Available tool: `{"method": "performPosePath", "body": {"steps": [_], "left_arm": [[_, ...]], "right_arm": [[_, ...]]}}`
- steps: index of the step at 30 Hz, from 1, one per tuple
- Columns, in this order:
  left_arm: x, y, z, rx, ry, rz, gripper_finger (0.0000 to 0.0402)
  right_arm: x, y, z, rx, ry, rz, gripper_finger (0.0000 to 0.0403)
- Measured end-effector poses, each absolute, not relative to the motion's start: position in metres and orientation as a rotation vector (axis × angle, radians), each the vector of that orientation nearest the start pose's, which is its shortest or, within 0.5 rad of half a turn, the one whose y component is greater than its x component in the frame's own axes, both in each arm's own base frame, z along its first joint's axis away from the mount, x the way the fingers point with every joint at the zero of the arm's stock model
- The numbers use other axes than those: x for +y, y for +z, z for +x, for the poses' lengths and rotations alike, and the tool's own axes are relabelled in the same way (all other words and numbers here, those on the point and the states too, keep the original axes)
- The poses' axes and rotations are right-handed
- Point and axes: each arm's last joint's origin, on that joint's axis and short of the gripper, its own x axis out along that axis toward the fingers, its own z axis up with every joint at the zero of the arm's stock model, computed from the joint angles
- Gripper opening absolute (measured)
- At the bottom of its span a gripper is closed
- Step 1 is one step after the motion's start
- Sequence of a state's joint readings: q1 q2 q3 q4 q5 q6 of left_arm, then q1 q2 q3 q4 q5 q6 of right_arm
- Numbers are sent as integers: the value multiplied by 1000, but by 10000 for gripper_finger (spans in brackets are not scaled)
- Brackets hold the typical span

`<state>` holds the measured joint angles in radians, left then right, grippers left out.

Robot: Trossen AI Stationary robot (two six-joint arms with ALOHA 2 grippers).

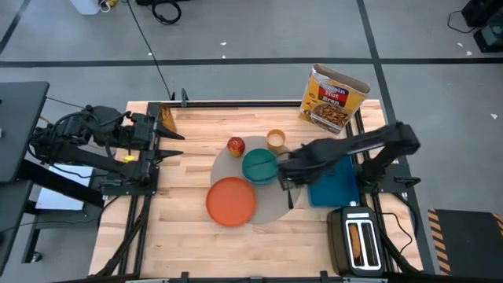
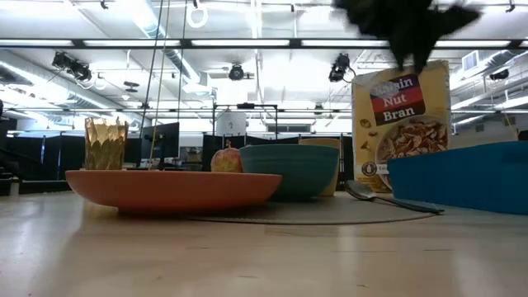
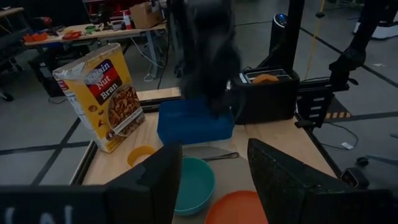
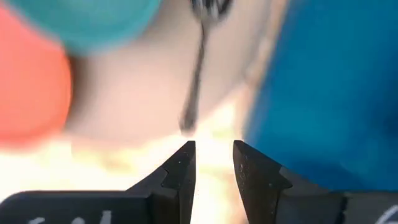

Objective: Arrange a breakfast setting
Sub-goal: Put the bread on the orange plate

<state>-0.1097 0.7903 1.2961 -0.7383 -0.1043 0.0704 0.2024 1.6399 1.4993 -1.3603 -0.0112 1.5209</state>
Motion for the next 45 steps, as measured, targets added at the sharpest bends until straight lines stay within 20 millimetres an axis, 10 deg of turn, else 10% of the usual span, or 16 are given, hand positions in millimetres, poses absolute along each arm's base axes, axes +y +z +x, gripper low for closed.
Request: {"method": "performPosePath", "body": {"steps": [8,19,33,45], "left_arm": [[-10,440,118,234,-19,89,190],[-13,431,142,253,-35,68,190],[-16,426,161,287,-33,50,190],[-16,426,161,289,-31,24,190]], "right_arm": [[116,353,219,1514,-768,1170,153],[183,323,170,1883,-843,1186,236],[192,273,161,1737,-953,1310,195],[190,273,163,1704,-954,1311,56]]}}
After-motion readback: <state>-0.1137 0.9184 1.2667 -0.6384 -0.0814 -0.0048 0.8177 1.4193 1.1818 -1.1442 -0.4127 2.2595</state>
